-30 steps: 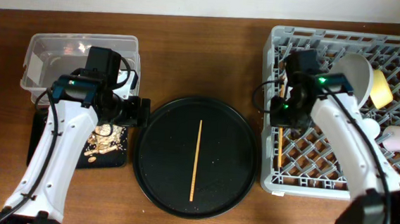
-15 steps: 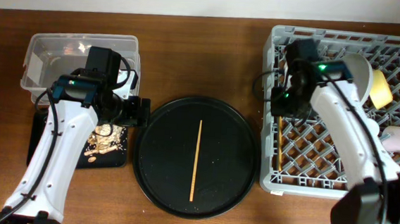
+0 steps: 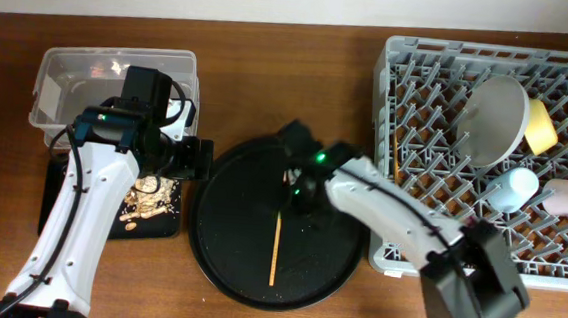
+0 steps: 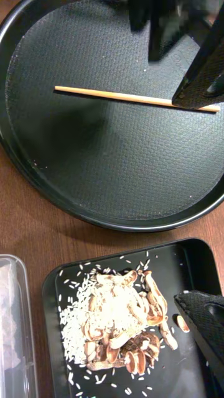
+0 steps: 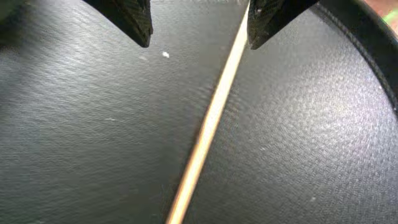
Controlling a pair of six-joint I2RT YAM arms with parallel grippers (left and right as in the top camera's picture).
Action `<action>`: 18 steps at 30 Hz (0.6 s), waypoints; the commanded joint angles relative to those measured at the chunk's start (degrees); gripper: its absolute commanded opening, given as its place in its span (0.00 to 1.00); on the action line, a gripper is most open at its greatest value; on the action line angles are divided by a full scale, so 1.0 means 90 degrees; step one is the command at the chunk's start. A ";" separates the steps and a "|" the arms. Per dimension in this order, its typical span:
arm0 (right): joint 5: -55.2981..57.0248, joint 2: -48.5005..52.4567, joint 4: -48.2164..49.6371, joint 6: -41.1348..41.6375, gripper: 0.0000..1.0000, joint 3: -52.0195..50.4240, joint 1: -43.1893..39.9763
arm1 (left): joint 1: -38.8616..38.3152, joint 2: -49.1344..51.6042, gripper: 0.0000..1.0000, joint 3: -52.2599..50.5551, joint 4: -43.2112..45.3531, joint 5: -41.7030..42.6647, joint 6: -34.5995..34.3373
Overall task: Sort waste into correct bins and load items into the dishwasher rack
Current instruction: 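Grasp the second chopstick from the tray with the right gripper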
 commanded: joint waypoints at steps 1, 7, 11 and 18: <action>0.0316 0.0321 0.0265 0.0879 0.51 -0.0233 0.0425 | 0.0010 -0.0058 0.93 -0.0073 0.0010 -0.0044 -0.0061; 0.0527 0.1112 0.0124 0.1501 0.45 -0.0245 0.0731 | 0.0010 -0.0058 0.93 -0.0073 0.0017 -0.0044 -0.0058; 0.1073 0.1122 -0.0505 0.1887 0.16 -0.0245 0.0668 | 0.0010 -0.0058 0.93 -0.0078 0.0017 -0.0044 -0.0058; 0.1088 0.0486 -0.0896 0.1426 0.04 -0.0024 0.0372 | 0.0010 -0.0058 0.93 -0.0083 0.0015 -0.0044 -0.0058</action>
